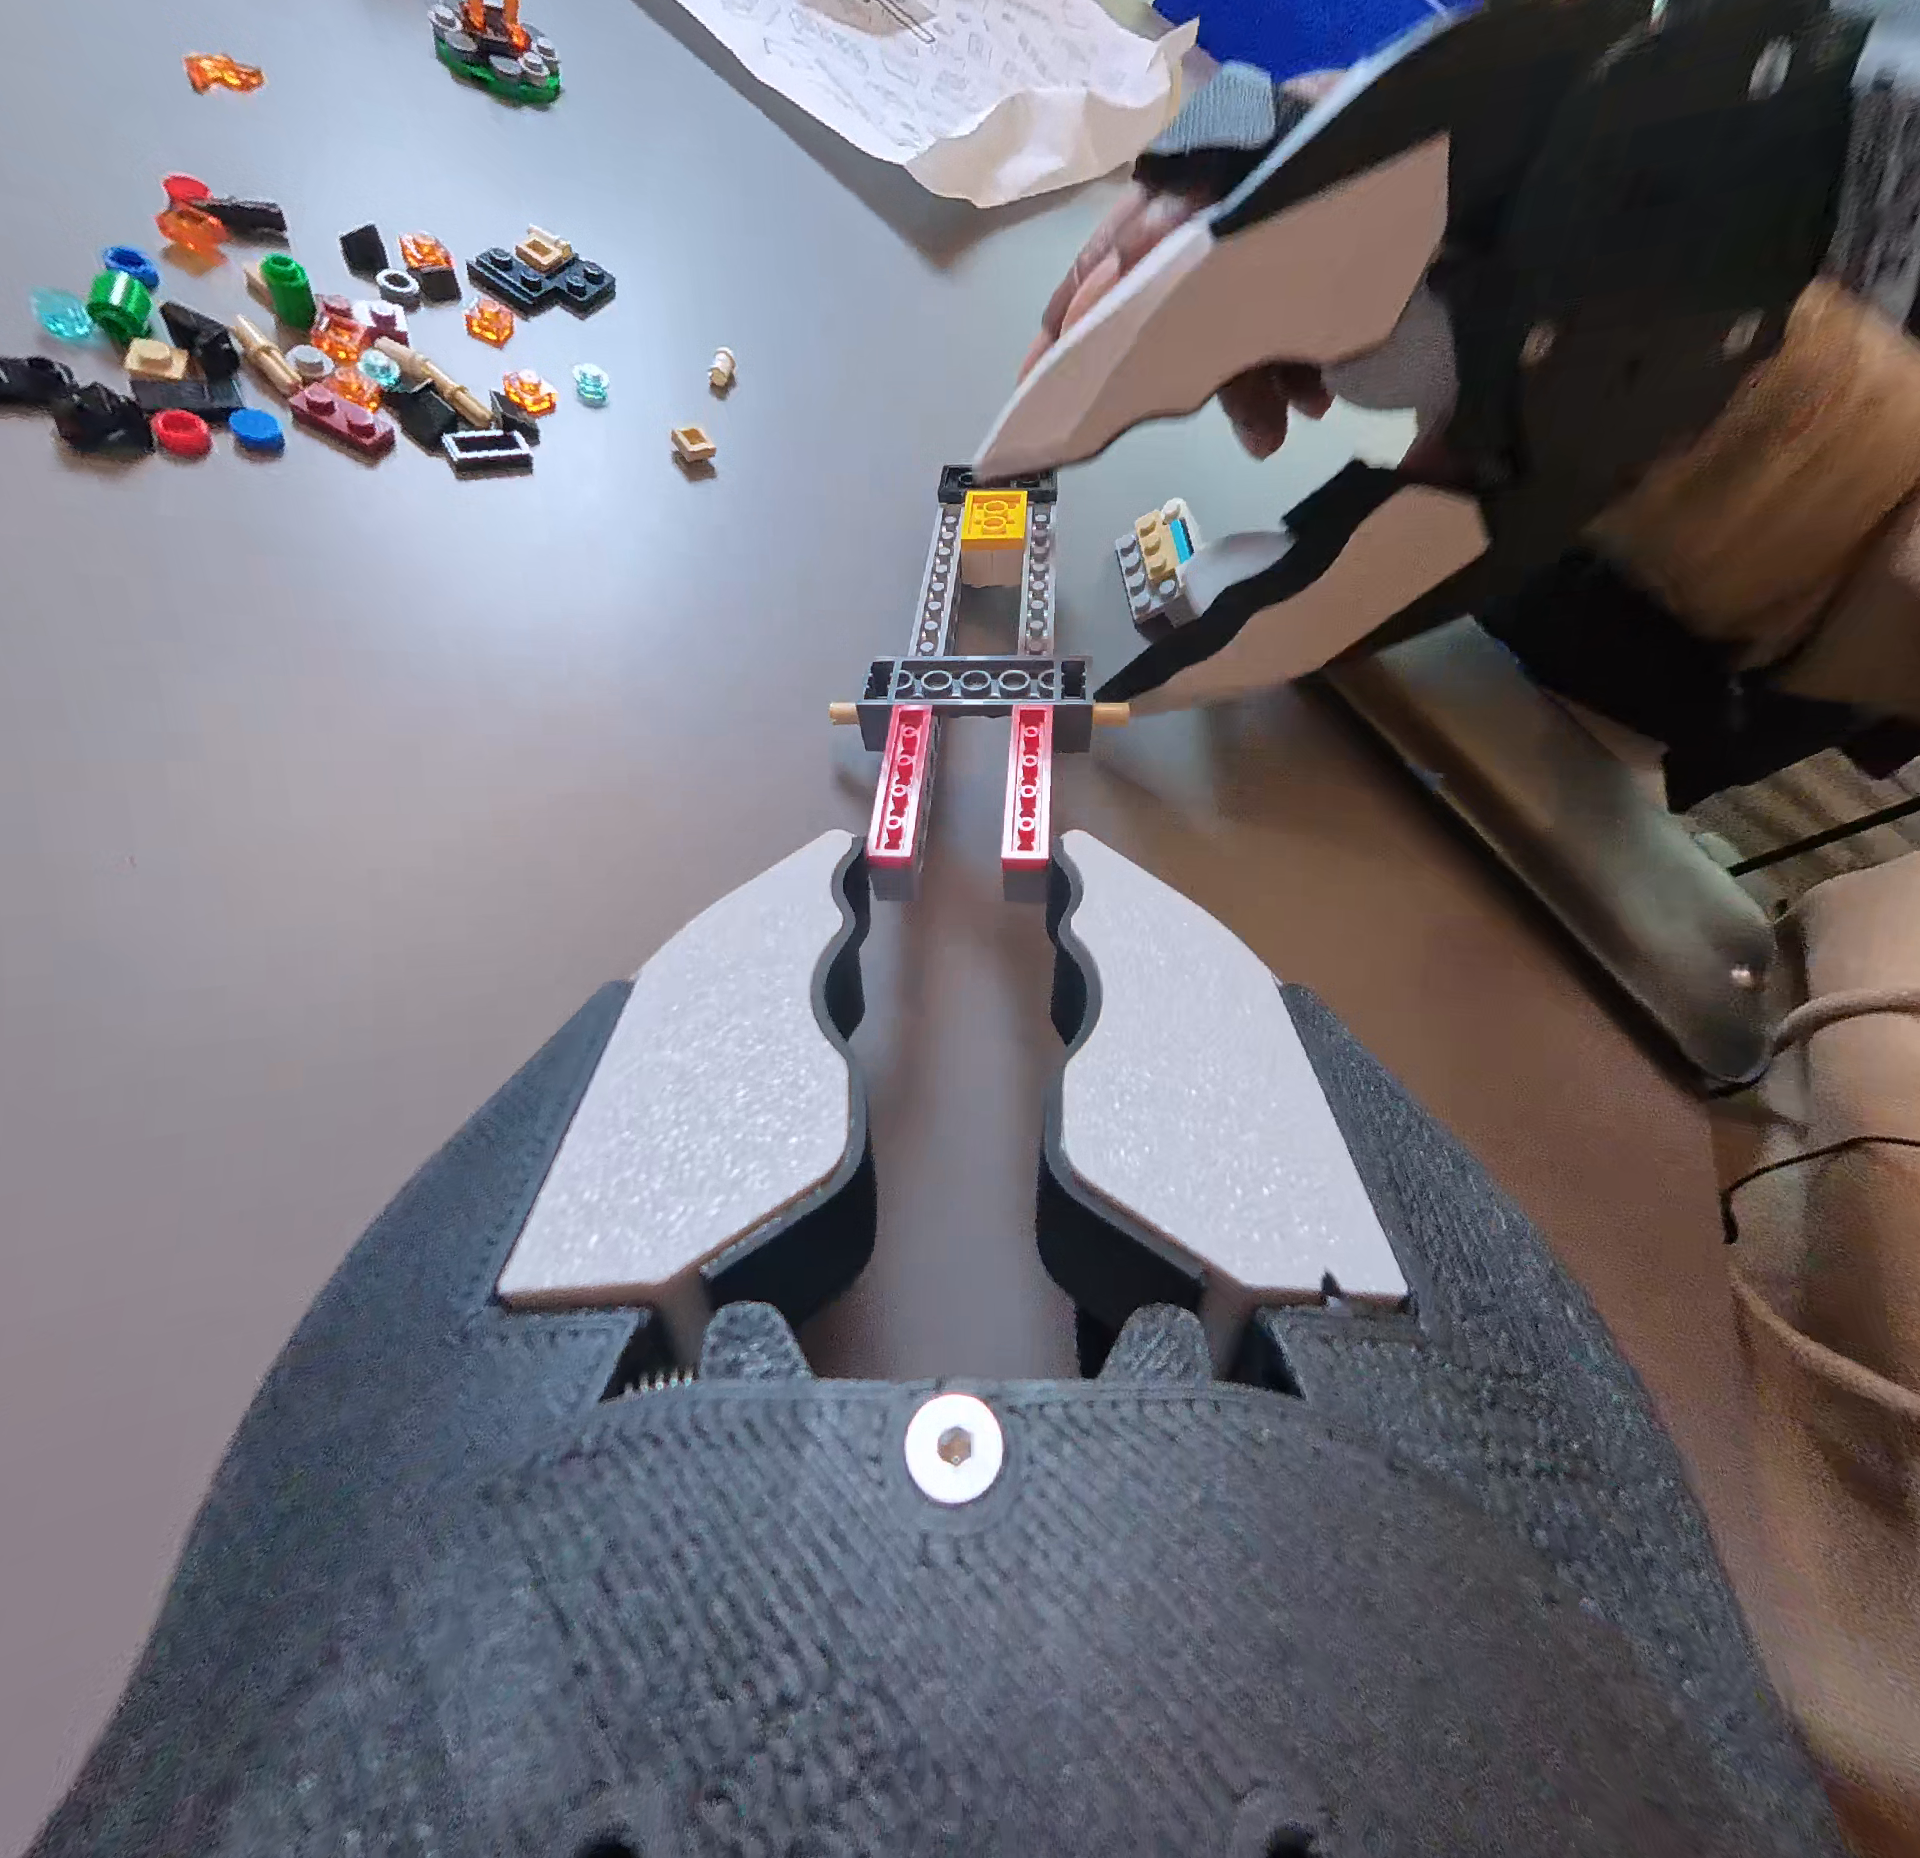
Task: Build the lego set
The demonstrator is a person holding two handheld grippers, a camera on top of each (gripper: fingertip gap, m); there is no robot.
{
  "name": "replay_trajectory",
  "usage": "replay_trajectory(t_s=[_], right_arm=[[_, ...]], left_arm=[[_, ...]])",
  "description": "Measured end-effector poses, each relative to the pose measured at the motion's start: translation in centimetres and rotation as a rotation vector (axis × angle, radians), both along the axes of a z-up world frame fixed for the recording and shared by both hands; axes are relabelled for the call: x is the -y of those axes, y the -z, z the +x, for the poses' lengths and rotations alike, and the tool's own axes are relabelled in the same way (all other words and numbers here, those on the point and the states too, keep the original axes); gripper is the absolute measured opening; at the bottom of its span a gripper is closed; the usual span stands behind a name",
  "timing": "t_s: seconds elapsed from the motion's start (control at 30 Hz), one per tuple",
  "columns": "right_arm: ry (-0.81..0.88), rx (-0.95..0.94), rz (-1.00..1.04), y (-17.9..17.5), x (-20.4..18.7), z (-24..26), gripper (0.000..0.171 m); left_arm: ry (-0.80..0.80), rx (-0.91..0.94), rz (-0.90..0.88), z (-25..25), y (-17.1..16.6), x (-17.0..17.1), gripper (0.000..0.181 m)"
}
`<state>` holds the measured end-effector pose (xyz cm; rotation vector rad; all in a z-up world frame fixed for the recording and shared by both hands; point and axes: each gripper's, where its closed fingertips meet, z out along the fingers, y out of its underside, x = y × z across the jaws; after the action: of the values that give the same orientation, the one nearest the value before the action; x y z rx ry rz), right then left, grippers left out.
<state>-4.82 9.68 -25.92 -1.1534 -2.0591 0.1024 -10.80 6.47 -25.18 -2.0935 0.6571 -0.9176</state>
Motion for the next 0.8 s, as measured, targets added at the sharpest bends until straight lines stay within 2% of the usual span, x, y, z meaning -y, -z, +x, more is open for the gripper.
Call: replay_trajectory(t_s=[0.03,0.1,0.2,0.33,0.4,0.43,0.5,0.57,0.67,0.73,0.8], right_arm=[[-0.007,0.014,0.08,0.4,-0.2,-0.7,0.059],[-0.016,0.007,0.212,0.4,-0.8,-1.8,0.042],[-0.018,-0.027,0.249,0.2,-1.1,-2.6,0.015],[0.031,-0.112,0.151,-1.5,-1.3,-2.4,0.012],[0.056,-0.154,0.073,-2.6,-1.3,-2.3,0.012],[0.076,-0.187,0.026,-3.2,-1.3,-2.3,0.012],[0.129,-0.247,-0.103,-4.4,-1.3,-2.1,0.012],[0.188,-0.338,-0.31,-5.7,-1.2,-2.0,0.012],[0.245,-0.524,-0.818,-8.3,0.4,-2.4,0.012],[0.224,-0.615,-1.158,-9.9,2.2,-2.8,0.012],[0.215,-0.666,-1.413,-10.3,3.6,-3.1,0.012]], left_arm=[[-0.007,0.022,-0.016,-0.1,-0.1,-0.1,0.033],[-0.009,0.068,-0.043,-0.1,-0.3,0.0,0.033],[-0.031,0.106,-0.04,-0.5,-0.8,-0.4,0.033],[-0.03,0.228,0.085,-0.6,-3.9,-0.7,0.034],[-0.046,0.247,0.143,-0.9,-5.0,-0.9,0.027],[-0.047,0.266,0.19,-1.0,-5.8,-0.9,0.032],[-0.063,0.333,0.264,-1.2,-7.5,-1.0,0.046],[-0.073,0.35,0.289,-1.5,-8.0,-1.1,0.052],[-0.042,0.346,0.247,-0.7,-7.1,-0.8,0.052],[0.017,0.404,0.206,0.7,-7.1,0.1,0.052],[0.09,0.464,0.189,2.0,-7.8,1.4,0.05]])
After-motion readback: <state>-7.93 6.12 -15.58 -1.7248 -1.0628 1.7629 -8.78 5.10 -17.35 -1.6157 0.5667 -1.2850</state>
